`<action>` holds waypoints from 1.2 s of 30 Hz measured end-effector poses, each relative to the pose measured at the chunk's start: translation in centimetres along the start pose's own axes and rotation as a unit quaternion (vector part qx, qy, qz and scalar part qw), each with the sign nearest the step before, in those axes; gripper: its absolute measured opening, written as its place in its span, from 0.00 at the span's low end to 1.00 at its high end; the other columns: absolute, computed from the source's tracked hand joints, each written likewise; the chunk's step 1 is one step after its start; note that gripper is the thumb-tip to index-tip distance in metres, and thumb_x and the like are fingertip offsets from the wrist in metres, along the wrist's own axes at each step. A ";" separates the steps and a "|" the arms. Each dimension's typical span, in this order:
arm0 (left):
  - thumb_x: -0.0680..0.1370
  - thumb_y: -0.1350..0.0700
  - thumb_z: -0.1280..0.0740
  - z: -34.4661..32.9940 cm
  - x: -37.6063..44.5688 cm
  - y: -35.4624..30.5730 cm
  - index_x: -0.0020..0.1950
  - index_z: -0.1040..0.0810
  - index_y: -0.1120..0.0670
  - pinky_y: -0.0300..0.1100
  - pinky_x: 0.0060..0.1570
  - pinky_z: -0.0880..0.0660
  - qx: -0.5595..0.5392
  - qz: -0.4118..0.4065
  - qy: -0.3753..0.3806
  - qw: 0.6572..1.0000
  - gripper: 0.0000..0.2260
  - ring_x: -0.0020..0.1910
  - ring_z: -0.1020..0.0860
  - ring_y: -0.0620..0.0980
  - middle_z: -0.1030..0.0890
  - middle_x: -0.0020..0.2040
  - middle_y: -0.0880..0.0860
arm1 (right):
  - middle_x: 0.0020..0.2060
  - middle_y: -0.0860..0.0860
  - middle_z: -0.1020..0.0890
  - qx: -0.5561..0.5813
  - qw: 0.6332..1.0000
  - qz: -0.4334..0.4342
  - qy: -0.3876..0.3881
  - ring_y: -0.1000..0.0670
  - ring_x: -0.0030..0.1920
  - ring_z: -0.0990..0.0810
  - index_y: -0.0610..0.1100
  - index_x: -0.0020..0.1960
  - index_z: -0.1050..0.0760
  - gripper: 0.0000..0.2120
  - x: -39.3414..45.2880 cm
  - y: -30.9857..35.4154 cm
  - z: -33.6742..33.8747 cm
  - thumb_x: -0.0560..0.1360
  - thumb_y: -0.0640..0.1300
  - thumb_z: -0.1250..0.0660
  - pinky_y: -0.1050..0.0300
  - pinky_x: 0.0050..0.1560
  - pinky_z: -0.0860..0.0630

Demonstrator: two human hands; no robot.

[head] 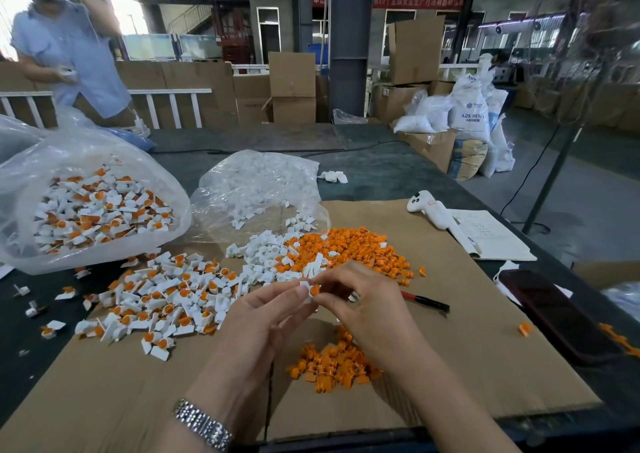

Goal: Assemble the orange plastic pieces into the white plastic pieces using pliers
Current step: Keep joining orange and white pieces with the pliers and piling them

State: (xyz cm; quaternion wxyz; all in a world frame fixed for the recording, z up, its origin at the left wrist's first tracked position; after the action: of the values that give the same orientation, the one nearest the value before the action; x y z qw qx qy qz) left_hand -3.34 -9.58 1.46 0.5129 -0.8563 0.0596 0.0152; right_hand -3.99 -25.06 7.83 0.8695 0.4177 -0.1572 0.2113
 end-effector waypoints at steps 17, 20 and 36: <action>0.61 0.54 0.18 0.7 -0.3 -0.1 0.46 0.12 0.60 0.37 0.40 0.19 0.087 0.016 -0.064 0.994 0.17 0.41 0.15 0.52 0.13 0.45 0.61 | 0.50 0.54 0.20 -0.056 0.998 0.019 0.038 0.57 0.50 0.22 0.47 0.59 0.19 0.10 -0.2 0.3 -1.2 0.78 0.46 0.29 0.59 0.54 0.23; 0.59 0.54 0.18 1.1 -0.1 0.1 0.46 0.11 0.59 0.37 0.39 0.19 0.075 0.024 -0.079 0.994 0.18 0.41 0.14 0.52 0.13 0.46 0.61 | 0.50 0.59 0.21 -0.028 0.998 -0.040 0.028 0.61 0.49 0.22 0.51 0.61 0.21 0.14 0.3 -1.8 -0.2 0.76 0.51 0.28 0.62 0.55 0.22; 0.56 0.56 0.17 2.0 0.0 0.5 0.45 0.11 0.59 0.37 0.34 0.19 0.019 0.052 -0.109 0.993 0.19 0.38 0.14 0.51 0.13 0.44 0.60 | 0.58 0.43 0.24 -0.398 0.883 -0.191 0.162 0.43 0.60 0.27 0.43 0.59 0.26 0.17 1.3 -9.0 0.3 0.79 0.55 0.38 0.49 0.61 0.30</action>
State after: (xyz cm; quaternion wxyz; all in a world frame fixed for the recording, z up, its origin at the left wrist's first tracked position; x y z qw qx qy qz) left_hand -3.38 -8.09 0.10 0.5309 -0.8354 0.0486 0.1339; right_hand 1.60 -30.07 2.71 0.9995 0.0186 -0.0017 0.0254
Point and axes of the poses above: each hand's wrist, its own x-axis towards the middle knuckle, its own z-axis out of the back of the hand, y = z × x, the point moved 7 cm from there along x, towards the middle knuckle
